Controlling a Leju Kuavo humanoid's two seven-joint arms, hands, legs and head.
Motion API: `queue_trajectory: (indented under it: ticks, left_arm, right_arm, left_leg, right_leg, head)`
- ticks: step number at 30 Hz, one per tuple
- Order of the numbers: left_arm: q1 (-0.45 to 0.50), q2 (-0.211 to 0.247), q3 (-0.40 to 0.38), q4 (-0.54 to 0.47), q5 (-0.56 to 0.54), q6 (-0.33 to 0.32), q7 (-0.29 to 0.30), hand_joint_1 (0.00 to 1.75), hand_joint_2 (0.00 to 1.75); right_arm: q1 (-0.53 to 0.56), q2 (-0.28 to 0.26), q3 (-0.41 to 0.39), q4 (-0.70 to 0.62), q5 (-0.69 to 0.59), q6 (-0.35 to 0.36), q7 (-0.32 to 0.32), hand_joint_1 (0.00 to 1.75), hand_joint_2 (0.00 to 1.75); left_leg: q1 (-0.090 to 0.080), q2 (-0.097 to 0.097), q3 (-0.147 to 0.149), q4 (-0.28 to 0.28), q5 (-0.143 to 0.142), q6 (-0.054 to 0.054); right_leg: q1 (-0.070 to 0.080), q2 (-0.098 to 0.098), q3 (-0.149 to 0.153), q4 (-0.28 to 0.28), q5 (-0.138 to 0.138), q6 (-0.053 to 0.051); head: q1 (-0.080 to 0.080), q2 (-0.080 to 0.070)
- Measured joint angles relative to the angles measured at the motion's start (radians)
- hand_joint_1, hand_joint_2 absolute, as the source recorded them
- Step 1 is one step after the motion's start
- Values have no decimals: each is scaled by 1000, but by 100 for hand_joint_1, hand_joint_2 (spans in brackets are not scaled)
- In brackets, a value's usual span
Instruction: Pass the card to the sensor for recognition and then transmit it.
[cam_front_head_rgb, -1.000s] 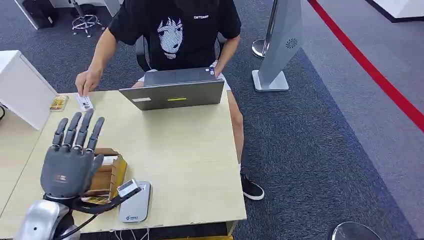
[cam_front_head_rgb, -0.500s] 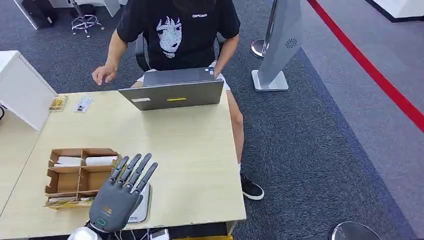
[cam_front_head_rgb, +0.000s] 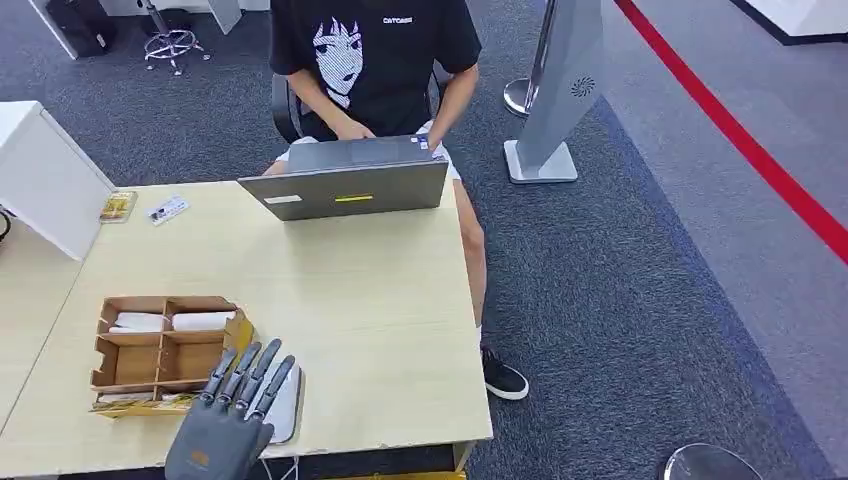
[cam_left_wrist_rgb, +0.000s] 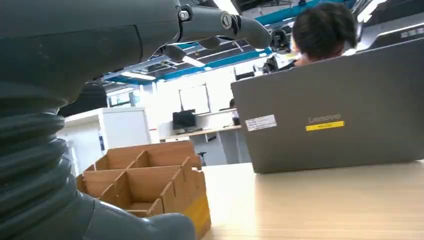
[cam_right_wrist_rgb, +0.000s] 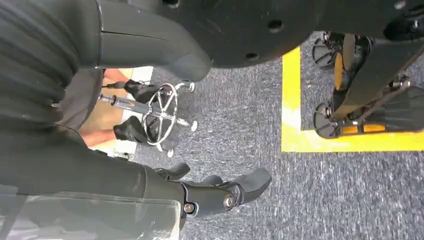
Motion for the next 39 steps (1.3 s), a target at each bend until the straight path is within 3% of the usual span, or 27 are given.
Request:
queue_trajectory:
  ticks: [8, 17, 21, 39]
  left_arm:
    - [7, -68, 139, 50, 0, 5, -80, 0, 175]
    - [7, -82, 167, 64, -1, 5, -89, 0, 175]
    - [3, -131, 282, 150, -22, 17, -122, 0, 175]
    - [-3, -166, 351, 192, -57, 35, -142, 0, 175]
  right_arm:
    - [0, 2, 10, 0, -3, 4, 0, 0, 175]
    - [0, 2, 14, 0, -3, 5, 0, 0, 175]
    - [-1, 2, 26, 0, -3, 13, 3, 0, 175]
    - [-1, 2, 39, 0, -6, 12, 7, 0, 175]
  left_leg:
    - [0, 0, 0, 0, 0, 0]
    - [0, 0, 0, 0, 0, 0]
    - [0, 0, 0, 0, 0, 0]
    - [0, 0, 0, 0, 0, 0]
  right_leg:
    - [0, 0, 0, 0, 0, 0]
    - [0, 0, 0, 0, 0, 0]
    - [0, 0, 0, 0, 0, 0]
    - [0, 0, 0, 0, 0, 0]
  head:
    - [0, 0]
    - [0, 0]
    - [0, 0]
    - [0, 0]
